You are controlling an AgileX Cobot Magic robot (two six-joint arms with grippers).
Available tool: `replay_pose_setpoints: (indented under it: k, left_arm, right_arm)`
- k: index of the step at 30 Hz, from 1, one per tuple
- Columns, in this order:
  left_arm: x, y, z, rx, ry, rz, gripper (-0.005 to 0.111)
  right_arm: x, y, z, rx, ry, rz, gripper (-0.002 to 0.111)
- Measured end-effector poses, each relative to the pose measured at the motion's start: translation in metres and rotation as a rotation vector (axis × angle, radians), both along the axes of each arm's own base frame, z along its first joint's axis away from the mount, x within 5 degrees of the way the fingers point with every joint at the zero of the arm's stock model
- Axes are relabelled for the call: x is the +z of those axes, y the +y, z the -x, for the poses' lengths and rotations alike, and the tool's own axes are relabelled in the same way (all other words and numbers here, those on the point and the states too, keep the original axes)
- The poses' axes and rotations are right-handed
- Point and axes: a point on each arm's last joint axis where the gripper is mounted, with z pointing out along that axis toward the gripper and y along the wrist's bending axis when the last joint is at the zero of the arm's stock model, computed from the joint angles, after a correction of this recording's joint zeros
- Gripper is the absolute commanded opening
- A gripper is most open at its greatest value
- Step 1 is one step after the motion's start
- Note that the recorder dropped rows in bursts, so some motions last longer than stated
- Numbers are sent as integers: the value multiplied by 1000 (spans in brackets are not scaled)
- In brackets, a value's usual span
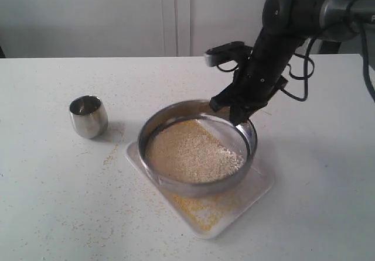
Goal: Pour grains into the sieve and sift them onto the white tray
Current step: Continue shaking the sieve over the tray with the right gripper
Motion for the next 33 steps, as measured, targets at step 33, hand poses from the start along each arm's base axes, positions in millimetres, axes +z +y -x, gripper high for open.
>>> replay_pose_setpoints:
  k: [33]
  left_arm:
    - [0,0,0,-1,0,-2,0]
  right_arm:
    - [3,6,4,244,-25,-33,0]
